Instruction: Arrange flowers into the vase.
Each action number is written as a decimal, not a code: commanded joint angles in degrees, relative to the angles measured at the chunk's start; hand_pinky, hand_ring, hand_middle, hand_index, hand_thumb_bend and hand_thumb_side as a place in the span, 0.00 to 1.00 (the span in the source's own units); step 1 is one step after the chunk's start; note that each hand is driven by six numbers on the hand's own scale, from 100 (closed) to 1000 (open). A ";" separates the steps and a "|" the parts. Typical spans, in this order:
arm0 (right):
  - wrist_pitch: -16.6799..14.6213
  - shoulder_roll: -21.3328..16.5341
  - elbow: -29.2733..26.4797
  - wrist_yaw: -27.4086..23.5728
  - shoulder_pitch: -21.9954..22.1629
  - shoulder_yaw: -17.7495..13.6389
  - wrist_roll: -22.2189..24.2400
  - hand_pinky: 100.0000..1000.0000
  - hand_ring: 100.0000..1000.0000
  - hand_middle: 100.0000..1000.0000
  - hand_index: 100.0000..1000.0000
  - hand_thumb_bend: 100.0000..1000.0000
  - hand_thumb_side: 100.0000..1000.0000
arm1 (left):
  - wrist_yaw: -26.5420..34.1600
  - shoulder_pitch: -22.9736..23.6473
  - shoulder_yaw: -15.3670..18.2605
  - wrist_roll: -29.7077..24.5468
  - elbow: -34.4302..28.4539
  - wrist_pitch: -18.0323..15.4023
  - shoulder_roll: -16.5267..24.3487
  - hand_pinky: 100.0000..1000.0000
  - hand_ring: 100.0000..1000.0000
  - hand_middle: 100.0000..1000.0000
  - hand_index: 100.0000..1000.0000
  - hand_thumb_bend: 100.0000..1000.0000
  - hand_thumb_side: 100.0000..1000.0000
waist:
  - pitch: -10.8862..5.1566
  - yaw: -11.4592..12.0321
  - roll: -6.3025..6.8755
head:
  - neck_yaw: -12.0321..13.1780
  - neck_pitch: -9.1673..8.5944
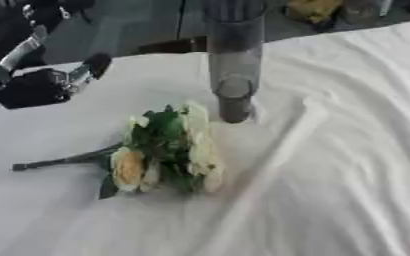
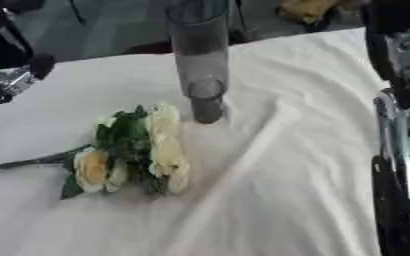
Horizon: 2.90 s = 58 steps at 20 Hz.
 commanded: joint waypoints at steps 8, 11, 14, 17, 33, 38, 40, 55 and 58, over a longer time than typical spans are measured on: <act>-0.04 -0.33 -0.86 -0.16 -1.30 0.43 0.31 0.77 0.82 0.77 0.92 0.15 1.00 | -8.12 -1.36 -3.67 -8.78 4.01 -4.99 6.16 1.00 1.00 1.00 1.00 0.34 0.82 | -0.71 -0.06 -0.12 | 0.24 -0.73; -0.07 -0.41 -0.83 -0.13 -1.35 0.43 0.31 0.77 0.82 0.76 0.92 0.15 1.00 | -8.55 -1.33 -3.22 -11.68 3.79 -5.65 6.33 1.00 1.00 1.00 1.00 0.43 0.81 | -0.63 0.00 -0.11 | 0.13 -0.87; -0.20 -0.42 -0.73 -0.18 -1.59 0.52 0.35 0.77 0.82 0.76 0.92 0.15 1.00 | -9.14 -0.41 -3.71 -14.68 3.56 -7.16 8.43 1.00 1.00 1.00 1.00 0.45 0.81 | -0.49 -0.14 -0.17 | 0.20 -1.10; -0.25 -0.42 -0.66 -0.20 -1.62 0.51 0.36 0.77 0.82 0.76 0.92 0.15 1.00 | -8.77 -0.38 -2.99 -17.83 2.33 -7.31 8.85 1.00 1.00 1.00 1.00 0.45 0.81 | -0.48 -0.14 -0.20 | 0.19 -1.11; -0.46 -0.53 -0.43 -0.28 -2.05 0.34 0.22 0.77 0.82 0.76 0.92 0.16 1.00 | -12.22 0.09 -4.53 -33.23 2.41 -10.56 9.47 1.00 0.99 1.00 1.00 0.43 0.74 | 0.09 -0.59 -0.49 | 0.32 -1.64; -0.43 -0.48 -0.45 -0.36 -1.98 0.31 0.27 0.77 0.82 0.76 0.92 0.16 1.00 | -11.39 -0.79 -5.20 -33.44 4.70 -9.86 7.97 0.98 0.98 1.00 1.00 0.45 0.76 | 0.14 -0.62 -0.51 | 0.37 -1.96; -0.41 -0.49 -0.47 -0.41 -1.98 0.29 0.29 0.77 0.82 0.76 0.92 0.16 1.00 | -11.36 -1.08 -5.68 -32.32 5.86 -9.78 7.18 0.96 0.97 0.99 1.00 0.45 0.76 | 0.20 -0.70 -0.50 | 0.40 -2.00; -0.36 -0.38 -0.48 -0.71 -2.13 0.18 0.41 0.77 0.82 0.75 0.92 0.15 1.00 | -13.89 -2.62 -8.86 -27.34 14.46 -10.33 2.16 0.92 0.93 0.95 1.00 0.35 0.71 | 0.61 -1.27 -0.60 | 1.22 -2.78; -0.35 -0.37 -0.49 -0.80 -2.14 0.16 0.44 0.77 0.81 0.75 0.92 0.15 1.00 | -15.35 -2.85 -9.16 -26.44 16.68 -10.72 1.19 0.92 0.92 0.94 1.00 0.30 0.67 | 0.70 -1.34 -0.61 | 1.35 -2.94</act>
